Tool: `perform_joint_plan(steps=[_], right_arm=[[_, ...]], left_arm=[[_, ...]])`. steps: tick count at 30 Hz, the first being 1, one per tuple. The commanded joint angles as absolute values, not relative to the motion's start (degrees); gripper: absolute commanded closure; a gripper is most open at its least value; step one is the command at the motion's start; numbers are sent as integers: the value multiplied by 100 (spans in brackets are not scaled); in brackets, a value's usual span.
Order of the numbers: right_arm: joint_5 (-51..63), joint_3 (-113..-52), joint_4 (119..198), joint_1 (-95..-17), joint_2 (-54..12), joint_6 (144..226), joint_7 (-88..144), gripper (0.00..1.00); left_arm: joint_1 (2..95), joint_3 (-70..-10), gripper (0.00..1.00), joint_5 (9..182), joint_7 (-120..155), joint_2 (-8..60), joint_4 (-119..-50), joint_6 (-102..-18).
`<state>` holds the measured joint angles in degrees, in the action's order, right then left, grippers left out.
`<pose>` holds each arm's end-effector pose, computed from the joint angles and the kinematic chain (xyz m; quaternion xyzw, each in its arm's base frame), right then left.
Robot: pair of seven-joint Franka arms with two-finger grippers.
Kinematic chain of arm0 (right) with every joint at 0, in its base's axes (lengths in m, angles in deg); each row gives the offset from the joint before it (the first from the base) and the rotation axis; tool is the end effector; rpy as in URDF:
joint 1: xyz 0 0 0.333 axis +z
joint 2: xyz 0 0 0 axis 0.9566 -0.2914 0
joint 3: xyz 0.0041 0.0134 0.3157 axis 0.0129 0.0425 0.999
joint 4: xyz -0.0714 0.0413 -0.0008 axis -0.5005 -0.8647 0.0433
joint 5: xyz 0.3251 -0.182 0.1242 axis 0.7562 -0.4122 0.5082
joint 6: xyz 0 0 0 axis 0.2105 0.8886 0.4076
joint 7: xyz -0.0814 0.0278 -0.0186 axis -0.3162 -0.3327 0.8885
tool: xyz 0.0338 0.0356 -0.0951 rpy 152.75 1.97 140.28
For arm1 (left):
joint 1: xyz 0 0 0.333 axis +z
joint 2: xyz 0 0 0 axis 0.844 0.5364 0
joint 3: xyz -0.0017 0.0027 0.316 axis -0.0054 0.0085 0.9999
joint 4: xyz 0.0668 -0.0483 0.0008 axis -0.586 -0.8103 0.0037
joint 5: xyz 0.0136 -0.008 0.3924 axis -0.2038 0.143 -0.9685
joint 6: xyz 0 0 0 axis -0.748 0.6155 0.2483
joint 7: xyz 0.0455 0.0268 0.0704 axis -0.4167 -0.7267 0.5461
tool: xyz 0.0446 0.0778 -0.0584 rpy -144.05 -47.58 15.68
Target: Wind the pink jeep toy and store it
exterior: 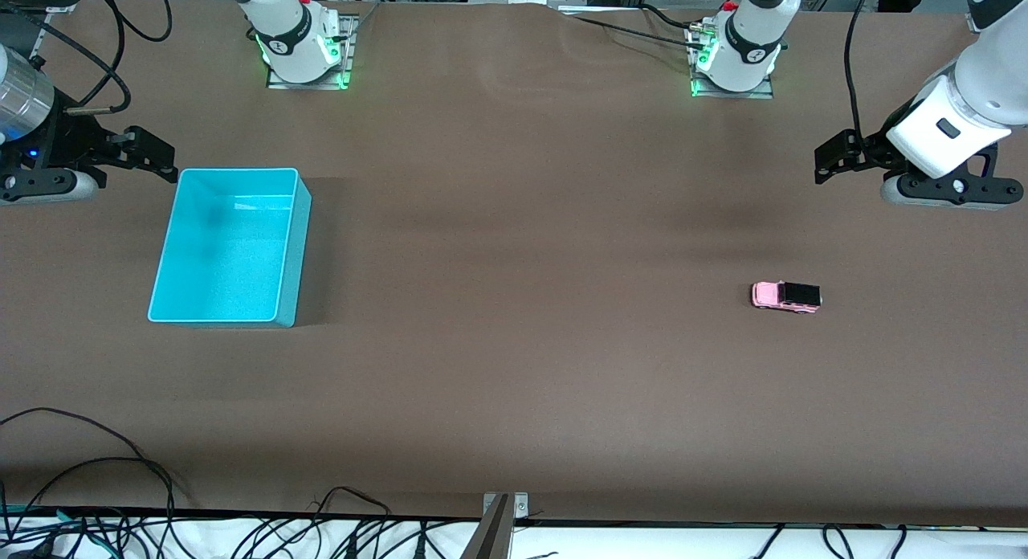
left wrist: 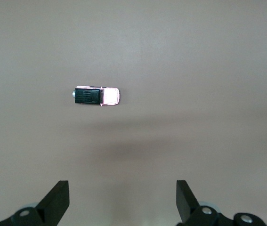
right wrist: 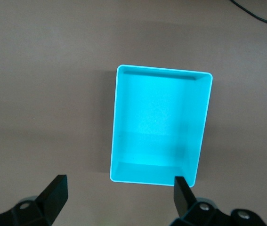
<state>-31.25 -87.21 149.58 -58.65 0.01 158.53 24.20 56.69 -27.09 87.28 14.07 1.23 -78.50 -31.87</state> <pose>0.5634 0.0423 0.6021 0.9986 0.0456 -0.0267 0.0057 0.5489 -0.0614 0.5880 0.9985 -0.0276 -0.0479 0.0026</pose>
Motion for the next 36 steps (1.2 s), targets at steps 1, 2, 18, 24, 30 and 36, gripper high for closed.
perform_joint_plan(steps=[1, 2, 18, 24, 30, 36], right_arm=[[-3209, -8717, 15026, -5856, 61, 15910, 2429, 0], [-3209, -8717, 15026, -5856, 61, 15910, 2429, 0], [-3209, -8726, 15026, -5865, 52, 15910, 2482, 0], [-3209, -8726, 15026, -5865, 53, 15910, 2473, 0], [-3209, -8726, 15026, -5865, 53, 15910, 2473, 0], [-3209, -8726, 15026, -5865, 61, 15910, 2473, 0]], left_arm=[[5668, -2713, 0, 8589, 1255, 225, -7654, -3155], [5677, -2713, 0, 8589, 1255, 225, -7654, -3155], [5677, -2713, 0, 8563, 1247, 225, -7654, -3137], [5668, -2713, 0, 8563, 1255, 225, -7654, -3137], [5668, -2713, 0, 8563, 1255, 225, -7654, -3129], [5668, -2713, 0, 8563, 1255, 225, -7654, -3129]])
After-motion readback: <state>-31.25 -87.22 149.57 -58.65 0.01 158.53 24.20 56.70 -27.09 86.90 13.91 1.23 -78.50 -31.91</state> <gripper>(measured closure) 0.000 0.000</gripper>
